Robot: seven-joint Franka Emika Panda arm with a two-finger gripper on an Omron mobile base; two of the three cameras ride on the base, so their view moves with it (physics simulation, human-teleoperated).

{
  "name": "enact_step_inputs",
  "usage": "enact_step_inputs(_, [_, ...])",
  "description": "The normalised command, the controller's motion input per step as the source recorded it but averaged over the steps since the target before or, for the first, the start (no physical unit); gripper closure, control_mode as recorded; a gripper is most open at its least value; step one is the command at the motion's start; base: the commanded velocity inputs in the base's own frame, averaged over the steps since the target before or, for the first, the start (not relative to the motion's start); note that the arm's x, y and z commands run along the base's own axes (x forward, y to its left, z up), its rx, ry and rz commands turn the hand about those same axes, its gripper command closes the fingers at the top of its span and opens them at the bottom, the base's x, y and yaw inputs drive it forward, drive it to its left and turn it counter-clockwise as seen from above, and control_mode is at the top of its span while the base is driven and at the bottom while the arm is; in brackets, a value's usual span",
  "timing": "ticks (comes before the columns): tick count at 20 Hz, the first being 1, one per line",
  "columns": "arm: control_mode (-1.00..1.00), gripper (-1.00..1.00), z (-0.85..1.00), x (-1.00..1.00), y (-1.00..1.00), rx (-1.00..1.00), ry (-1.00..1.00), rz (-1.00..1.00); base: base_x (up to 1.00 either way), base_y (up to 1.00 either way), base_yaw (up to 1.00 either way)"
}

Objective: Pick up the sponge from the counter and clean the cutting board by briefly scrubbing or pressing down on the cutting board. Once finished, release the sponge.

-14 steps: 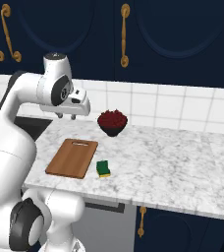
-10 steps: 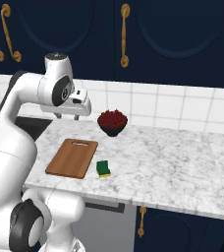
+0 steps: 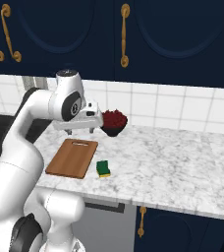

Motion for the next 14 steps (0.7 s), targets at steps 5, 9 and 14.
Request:
enact_step_inputs(5, [-1.0, -1.0, -0.56, 0.0, -0.28, -0.17, 0.0, 0.14, 0.0, 0.0, 0.0])
enact_step_inputs(9, [-1.0, -1.0, -0.42, 0.0, -0.06, -0.07, -0.02, 0.14, 0.0, 0.0, 0.0])
enact_step_inputs(14, [-1.0, -1.0, -0.23, 0.12, -0.01, 0.01, -0.05, 0.04, 0.0, 0.0, 0.0])
